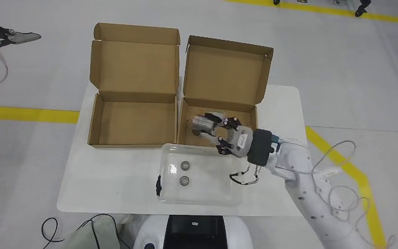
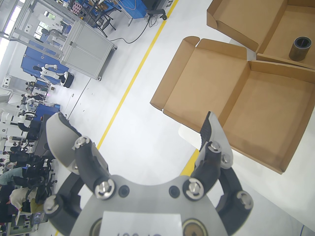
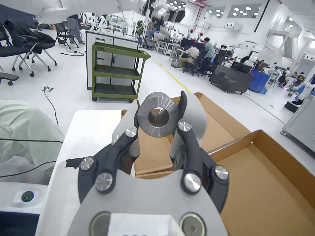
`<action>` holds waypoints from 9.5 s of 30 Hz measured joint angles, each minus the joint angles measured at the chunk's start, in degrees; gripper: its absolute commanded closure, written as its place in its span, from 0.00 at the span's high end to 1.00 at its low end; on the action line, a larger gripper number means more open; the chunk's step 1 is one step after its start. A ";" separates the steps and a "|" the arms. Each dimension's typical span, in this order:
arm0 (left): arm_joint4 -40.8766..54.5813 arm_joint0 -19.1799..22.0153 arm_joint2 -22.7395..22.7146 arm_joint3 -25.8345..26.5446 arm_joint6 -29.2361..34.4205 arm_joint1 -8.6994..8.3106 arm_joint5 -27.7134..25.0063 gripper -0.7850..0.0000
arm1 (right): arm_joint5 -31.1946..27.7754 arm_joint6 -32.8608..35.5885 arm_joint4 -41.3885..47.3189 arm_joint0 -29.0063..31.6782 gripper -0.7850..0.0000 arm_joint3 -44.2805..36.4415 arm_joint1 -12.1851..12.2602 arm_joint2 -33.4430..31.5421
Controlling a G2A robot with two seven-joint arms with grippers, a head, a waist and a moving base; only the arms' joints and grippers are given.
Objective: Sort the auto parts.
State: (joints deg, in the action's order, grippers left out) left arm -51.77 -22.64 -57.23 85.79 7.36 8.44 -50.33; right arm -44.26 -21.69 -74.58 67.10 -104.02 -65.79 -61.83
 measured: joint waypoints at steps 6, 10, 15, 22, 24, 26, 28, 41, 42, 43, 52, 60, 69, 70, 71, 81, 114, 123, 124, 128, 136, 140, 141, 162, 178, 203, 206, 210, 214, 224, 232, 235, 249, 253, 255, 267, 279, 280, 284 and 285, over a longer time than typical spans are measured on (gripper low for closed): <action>0.00 0.00 0.00 0.00 0.00 0.00 0.00 1.00 | 0.65 0.40 -0.72 -2.26 0.00 -2.51 -0.12 -0.84; 0.00 0.00 0.00 0.00 0.00 0.00 0.00 1.00 | 1.15 1.00 0.18 -4.18 0.00 -3.62 -0.32 -1.18; 0.00 0.00 0.00 0.00 0.00 0.00 0.00 1.00 | 1.43 3.66 1.85 -6.82 0.00 -3.94 -0.63 -1.04; 0.00 0.00 0.00 0.00 0.00 0.00 0.00 1.00 | 3.09 4.79 5.48 -9.65 0.00 -4.92 -1.30 -0.16; 0.00 0.00 0.00 0.00 0.00 0.00 0.00 1.00 | 3.42 3.91 5.60 -9.80 0.00 -4.94 -1.42 -0.11; 0.00 0.00 0.00 0.00 0.00 0.00 0.00 1.00 | 3.58 3.31 5.39 -9.81 0.00 -4.89 -1.48 -0.22; 0.00 0.00 0.00 0.00 0.00 0.00 0.00 1.00 | 3.69 2.90 5.17 -9.72 0.00 -4.85 -1.53 -0.33; 0.00 0.00 0.00 0.00 0.00 0.00 0.00 1.00 | 4.68 3.38 3.58 -7.95 0.00 -3.38 -1.79 0.33; 0.00 0.00 0.00 0.00 0.00 0.00 0.00 1.00 | 4.82 3.73 3.48 -7.50 0.00 -3.22 -1.79 0.40; 0.00 0.00 0.00 0.00 0.00 0.00 0.00 1.00 | 4.82 3.93 3.44 -7.14 0.00 -3.05 -1.78 0.44; 0.00 0.00 0.00 0.00 0.00 0.00 0.00 1.00 | 4.70 6.53 2.50 -3.28 0.00 -1.03 -1.37 -0.66; 0.00 0.00 0.00 0.00 0.00 0.00 0.00 1.00 | 5.57 13.84 2.52 0.12 0.00 0.27 -0.97 -1.19; 0.00 0.00 0.00 0.00 0.00 0.00 0.00 1.00 | 7.95 24.26 4.91 1.05 0.00 4.10 -0.96 -0.72; 0.00 0.00 0.00 0.00 0.00 0.00 0.00 1.00 | 8.40 25.83 5.13 0.93 0.00 4.36 -1.00 -0.53; 0.00 0.00 0.00 0.00 0.00 0.00 0.00 1.00 | 8.84 27.39 5.40 0.76 0.00 4.62 -1.04 -0.31; 0.00 0.00 0.00 0.00 0.00 0.00 0.00 1.00 | 13.78 42.44 8.37 -2.75 0.00 9.61 -1.87 2.73; 0.00 0.00 0.00 0.00 0.00 0.00 0.00 1.00 | 21.63 66.45 15.60 -17.23 0.09 27.06 -6.62 14.91; 0.00 0.00 0.00 0.00 0.00 0.00 0.00 1.00 | 21.87 66.75 16.23 -20.29 0.18 31.65 -8.01 17.11; 0.00 0.00 0.00 0.00 0.00 0.00 0.00 1.00 | 21.90 66.71 16.26 -20.47 0.22 31.92 -8.10 17.21; 0.00 0.00 0.00 0.00 0.00 0.00 0.00 1.00 | 21.62 66.65 16.21 -21.05 0.42 32.83 -8.43 17.63; 0.00 0.00 0.00 0.00 0.00 0.00 0.00 1.00 | 21.51 67.70 14.59 -21.20 0.53 31.64 -8.46 17.45; 0.00 0.00 0.00 0.00 0.00 0.00 0.00 1.00 | 21.82 68.16 12.96 -19.95 0.56 28.05 -7.91 16.29; 0.00 0.00 0.00 0.00 0.00 0.00 0.00 1.00 | 21.94 68.37 12.25 -19.29 0.59 26.49 -7.63 15.71; 0.00 0.00 0.00 0.00 0.00 0.00 0.00 1.00 | 6.05 53.12 5.84 -6.13 0.64 1.52 -3.83 9.88; 0.00 0.00 0.00 0.00 0.00 0.00 0.00 1.00 | 5.51 43.34 -0.48 1.29 0.54 1.16 -3.40 13.87; 0.00 0.00 0.00 0.00 0.00 0.00 0.00 1.00 | 6.77 52.02 -3.38 -5.81 0.57 13.40 -6.53 24.10; 0.00 0.00 0.00 0.00 0.00 0.00 0.00 1.00 | 8.43 54.20 -3.24 -6.50 0.56 14.32 -7.03 24.85; 0.00 0.00 0.00 0.00 0.00 0.00 0.00 1.00 | 9.85 56.29 -2.94 -7.33 0.56 15.31 -7.68 25.80; 0.00 0.00 0.00 0.00 0.00 0.00 0.00 1.00 | 10.64 56.55 -2.81 -7.91 0.56 16.26 -8.17 26.37; 0.00 0.00 0.00 0.00 0.00 0.00 0.00 1.00 | 11.81 55.74 -2.48 -8.90 0.48 18.14 -9.07 26.93; 0.00 0.00 0.00 0.00 0.00 0.00 0.00 1.00 | 12.11 56.95 -2.16 -9.95 0.46 20.16 -9.92 27.77; 0.00 0.00 0.00 0.00 0.00 0.00 0.00 1.00 | 12.37 57.45 -2.16 -10.04 0.45 20.41 -10.09 27.83; 0.00 0.00 0.00 0.00 0.00 0.00 0.00 1.00 | 13.01 59.31 -3.61 -10.03 0.00 20.59 -10.56 27.81; 0.00 0.00 0.00 0.00 0.00 0.00 0.00 1.00 | 13.50 58.61 -4.49 -9.83 0.00 19.71 -10.57 27.50; 0.00 0.00 0.00 0.00 0.00 0.00 0.00 1.00 | 13.42 57.65 -4.68 -9.46 0.00 19.23 -10.45 27.07; 0.00 0.00 0.00 0.00 0.00 0.00 0.00 1.00 | 8.04 42.22 -3.11 -5.34 0.00 15.32 -8.52 21.51; 0.00 0.00 0.00 0.00 0.00 0.00 0.00 1.00 | 3.28 23.81 -2.74 -3.21 0.00 11.57 -6.94 15.68; 0.00 0.00 0.00 0.00 0.00 0.00 0.00 1.00 | 3.01 22.36 -2.53 -3.22 0.00 11.23 -6.89 15.27; 0.00 0.00 0.00 0.00 0.00 0.00 0.00 1.00 | 0.43 15.25 -2.38 -4.23 0.00 10.06 -6.70 13.71; 0.00 0.00 0.00 0.00 0.00 0.00 0.00 1.00 | 0.01 13.44 -2.86 -4.78 0.00 9.63 -6.66 13.25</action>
State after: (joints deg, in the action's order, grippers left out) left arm -51.77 -22.64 -57.23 85.79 7.36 8.44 -50.33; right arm -44.24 -8.26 -77.44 62.32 -94.39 -72.45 -48.58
